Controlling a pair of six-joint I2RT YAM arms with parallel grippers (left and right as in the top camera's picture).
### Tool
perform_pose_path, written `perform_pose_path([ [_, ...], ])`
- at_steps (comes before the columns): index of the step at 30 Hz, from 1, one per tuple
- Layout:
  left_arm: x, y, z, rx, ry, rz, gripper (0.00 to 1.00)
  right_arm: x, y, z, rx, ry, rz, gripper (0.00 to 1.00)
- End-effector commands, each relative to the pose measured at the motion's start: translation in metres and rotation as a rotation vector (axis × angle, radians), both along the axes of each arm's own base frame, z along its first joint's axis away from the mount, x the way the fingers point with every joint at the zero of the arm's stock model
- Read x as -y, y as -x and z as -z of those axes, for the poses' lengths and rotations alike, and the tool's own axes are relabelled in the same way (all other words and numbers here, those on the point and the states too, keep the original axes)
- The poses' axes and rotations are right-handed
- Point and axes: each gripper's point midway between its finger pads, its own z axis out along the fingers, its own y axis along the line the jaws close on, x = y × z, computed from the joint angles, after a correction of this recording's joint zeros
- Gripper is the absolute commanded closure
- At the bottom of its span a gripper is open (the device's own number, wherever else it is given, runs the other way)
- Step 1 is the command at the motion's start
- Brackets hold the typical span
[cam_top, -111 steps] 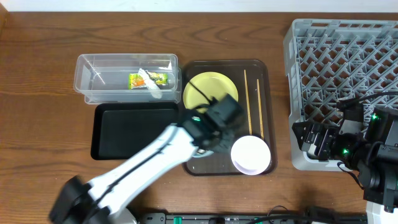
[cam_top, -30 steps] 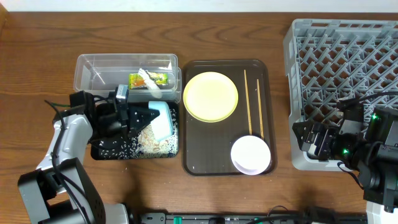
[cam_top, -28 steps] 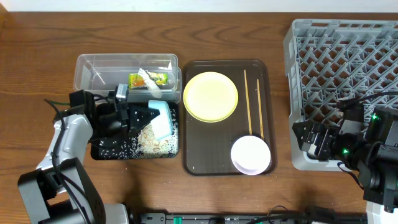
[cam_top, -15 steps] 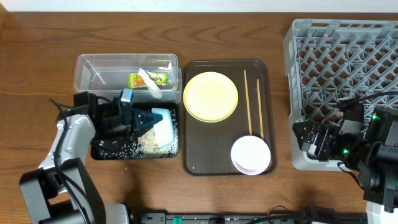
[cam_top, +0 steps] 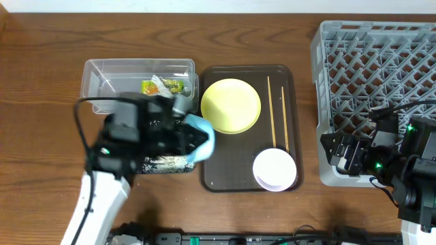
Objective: Sort waste into correct bins and load items into the dishwasher rack
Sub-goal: 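Carry the emptied blue bowl back toward the brown tray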
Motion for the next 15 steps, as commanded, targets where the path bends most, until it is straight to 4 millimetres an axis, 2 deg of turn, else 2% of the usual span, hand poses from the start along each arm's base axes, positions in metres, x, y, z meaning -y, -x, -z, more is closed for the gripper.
perform_pose_path([
  [1, -0.006, -0.016, 0.030, 0.048, -0.298, -0.173, 0.94, -0.004, 0.000, -0.005, 0.015, 0.001, -0.016, 0.01],
  [3, 0.010, -0.014, 0.045, 0.096, -0.405, -0.133, 0.94, -0.004, 0.000, -0.005, 0.015, 0.001, -0.016, 0.01],
  [9, 0.053, -0.012, 0.088, 0.119, -0.509, -0.025, 0.90, -0.004, 0.000, -0.005, 0.015, 0.001, -0.016, 0.01],
  [13, 0.065, -0.009, 0.118, 0.073, -0.555, 0.015, 0.89, -0.004, 0.000, -0.005, 0.015, 0.001, -0.016, 0.01],
  [15, 0.067, -0.008, 0.126, 0.051, -0.560, 0.022, 0.86, -0.004, 0.000, -0.005, 0.015, 0.001, -0.016, 0.01],
])
